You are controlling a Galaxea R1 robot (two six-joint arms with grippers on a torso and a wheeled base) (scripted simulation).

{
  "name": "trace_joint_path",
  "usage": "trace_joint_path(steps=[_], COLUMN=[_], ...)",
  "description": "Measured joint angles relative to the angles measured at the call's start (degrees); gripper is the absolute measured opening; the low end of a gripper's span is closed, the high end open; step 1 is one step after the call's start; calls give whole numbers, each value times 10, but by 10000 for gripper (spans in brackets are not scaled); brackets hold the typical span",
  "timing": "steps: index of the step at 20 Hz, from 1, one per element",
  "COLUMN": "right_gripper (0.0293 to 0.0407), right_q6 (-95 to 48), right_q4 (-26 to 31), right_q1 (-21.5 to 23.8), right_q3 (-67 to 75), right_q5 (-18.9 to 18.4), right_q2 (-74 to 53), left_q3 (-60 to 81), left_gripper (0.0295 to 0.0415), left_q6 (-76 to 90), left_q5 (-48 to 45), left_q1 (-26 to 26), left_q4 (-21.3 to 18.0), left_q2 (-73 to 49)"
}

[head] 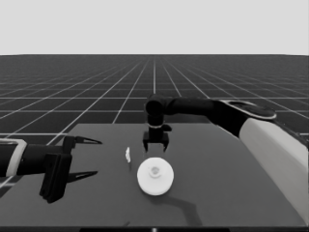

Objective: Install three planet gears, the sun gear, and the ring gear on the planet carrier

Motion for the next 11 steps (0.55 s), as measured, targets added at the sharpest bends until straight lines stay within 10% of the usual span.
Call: trace_joint_path(steps=[5, 6, 7, 9, 11], right_gripper=[385, 406, 395, 386, 385], right_q6=[-25, -270, -427, -573, -624], right_q4=[12, -161, -265, -363, -397], right_q1=[12, -79, -191, -286, -315], right_q3=[-6, 251, 439, 615, 677], right_q5=[-1, 94, 149, 200, 219], right_q2=[2, -154, -393, -623, -697], left_q3=[0, -85, -210, -521, -696], left_gripper=[385, 390, 404, 396, 387], left_q6=[0, -278, -564, -759, -761], left_q5=[0, 265, 535, 547, 542], left_q1=[0, -7, -15, -3, 12], left_q4=[0, 270, 175, -99, -192], left_q2=[0, 166, 363, 504, 556])
